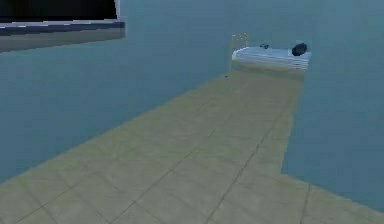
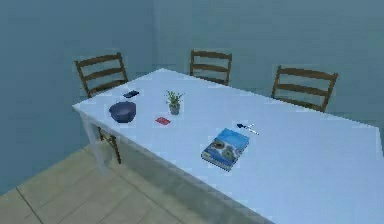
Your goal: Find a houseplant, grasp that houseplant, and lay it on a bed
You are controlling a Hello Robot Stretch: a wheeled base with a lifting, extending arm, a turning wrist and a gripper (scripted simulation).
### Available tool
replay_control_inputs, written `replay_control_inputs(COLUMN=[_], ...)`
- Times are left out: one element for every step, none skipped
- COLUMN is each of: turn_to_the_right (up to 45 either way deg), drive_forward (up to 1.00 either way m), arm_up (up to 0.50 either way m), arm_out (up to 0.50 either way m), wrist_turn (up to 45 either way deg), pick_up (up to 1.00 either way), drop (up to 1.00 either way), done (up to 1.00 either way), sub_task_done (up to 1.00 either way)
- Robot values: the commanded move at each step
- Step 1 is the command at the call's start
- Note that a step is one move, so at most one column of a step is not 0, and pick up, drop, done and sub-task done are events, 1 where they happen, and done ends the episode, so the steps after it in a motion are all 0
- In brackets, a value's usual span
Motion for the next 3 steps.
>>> replay_control_inputs(turn_to_the_right=[45.0,21.0,0.0], drive_forward=[0.00,0.00,0.45], arm_up=[0.00,0.00,0.00], arm_out=[0.00,0.00,0.00], wrist_turn=[0.0,0.0,0.0], pick_up=[0.00,0.00,0.00], drop=[0.00,0.00,0.00], done=[0.00,0.00,0.00], sub_task_done=[0.00,0.00,0.00])
